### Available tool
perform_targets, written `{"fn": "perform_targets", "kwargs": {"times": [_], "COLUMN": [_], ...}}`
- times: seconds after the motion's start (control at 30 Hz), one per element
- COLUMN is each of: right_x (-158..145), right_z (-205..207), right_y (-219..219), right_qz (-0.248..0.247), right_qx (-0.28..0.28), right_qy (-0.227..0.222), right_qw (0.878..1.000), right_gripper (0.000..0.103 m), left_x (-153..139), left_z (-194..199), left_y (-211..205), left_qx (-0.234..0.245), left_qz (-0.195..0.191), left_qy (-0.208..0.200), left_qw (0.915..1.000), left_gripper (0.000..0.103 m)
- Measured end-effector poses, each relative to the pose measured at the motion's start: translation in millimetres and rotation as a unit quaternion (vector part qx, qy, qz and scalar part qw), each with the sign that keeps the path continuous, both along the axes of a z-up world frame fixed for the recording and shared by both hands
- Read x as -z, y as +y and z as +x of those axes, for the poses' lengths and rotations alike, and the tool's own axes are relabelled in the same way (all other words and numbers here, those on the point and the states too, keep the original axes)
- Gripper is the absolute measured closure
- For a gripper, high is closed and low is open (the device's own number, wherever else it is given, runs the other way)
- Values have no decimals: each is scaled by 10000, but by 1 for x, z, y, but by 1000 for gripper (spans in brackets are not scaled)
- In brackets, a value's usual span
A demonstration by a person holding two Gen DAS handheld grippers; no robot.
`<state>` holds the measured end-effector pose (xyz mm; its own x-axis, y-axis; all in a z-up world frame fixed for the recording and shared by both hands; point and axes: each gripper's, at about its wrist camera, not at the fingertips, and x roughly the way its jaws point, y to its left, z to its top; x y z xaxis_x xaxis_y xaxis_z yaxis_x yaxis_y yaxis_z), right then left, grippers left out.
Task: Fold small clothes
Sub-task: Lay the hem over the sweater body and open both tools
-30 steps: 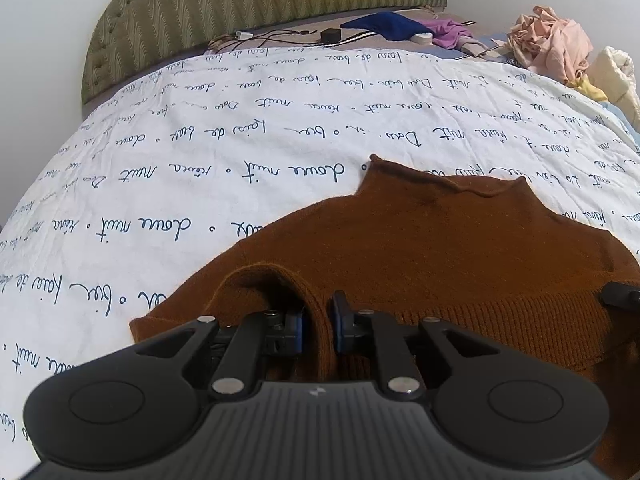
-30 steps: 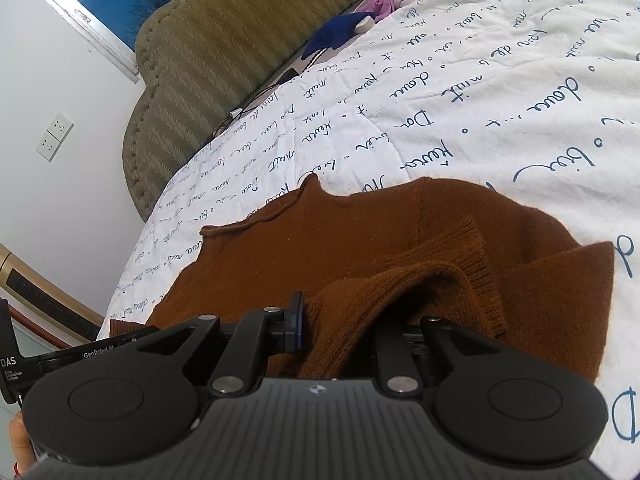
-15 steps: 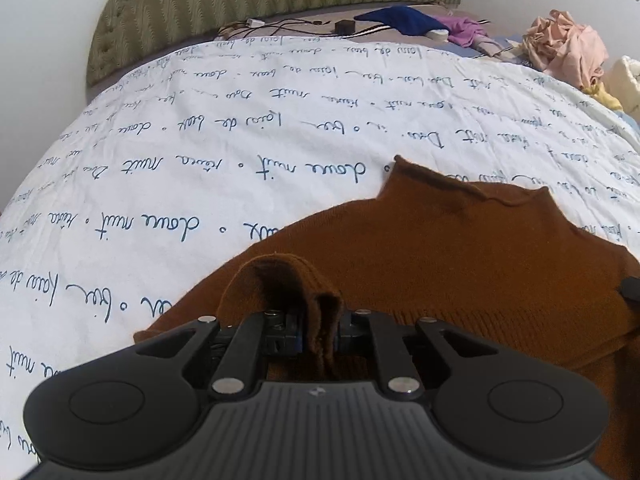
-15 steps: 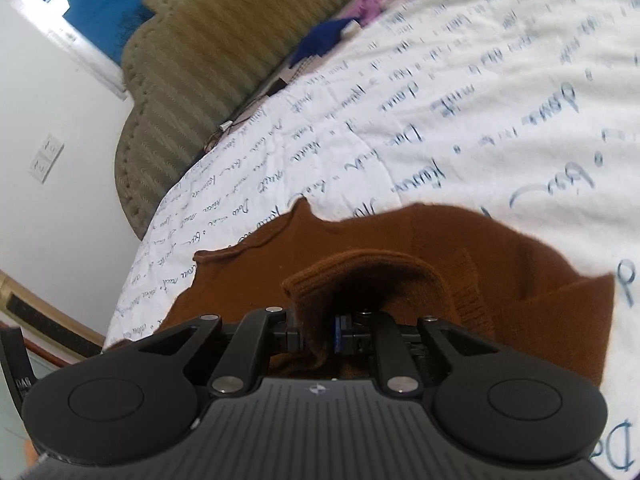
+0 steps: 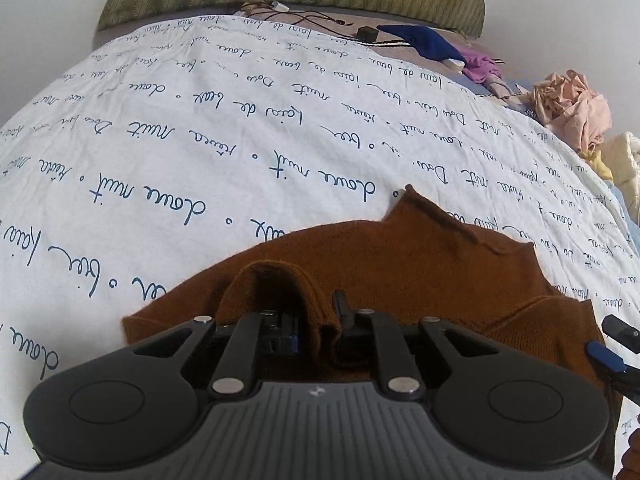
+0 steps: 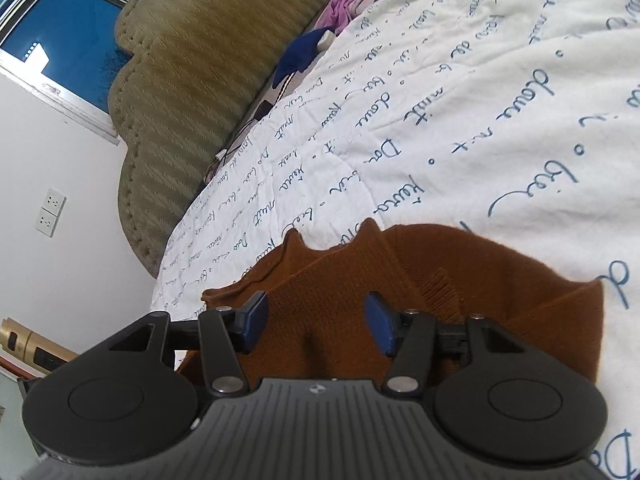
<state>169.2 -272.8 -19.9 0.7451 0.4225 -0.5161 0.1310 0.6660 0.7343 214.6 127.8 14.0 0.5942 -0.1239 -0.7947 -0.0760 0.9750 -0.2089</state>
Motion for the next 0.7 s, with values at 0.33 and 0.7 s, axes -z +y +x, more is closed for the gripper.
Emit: {"fn": "perform_targets", "kwargs": {"times": [0.33, 0.7], "right_x": [-5, -38], "right_z": [-3, -46], "right_y": [7, 39], "right_qz": [-603, -1608], "right_qx": [-60, -451], "right_qy": [-60, -570], "right_qw": [9981, 9843], "right_gripper": [42, 32], "left_x": [-14, -20], "left_z": [-3, -62], "left_y": [25, 35], "left_qx": [-597, -10], "left_qz": [-499, 498], "left_qy": [-552, -764], "left_qw": [9954, 9958], "left_gripper": [21, 21]}}
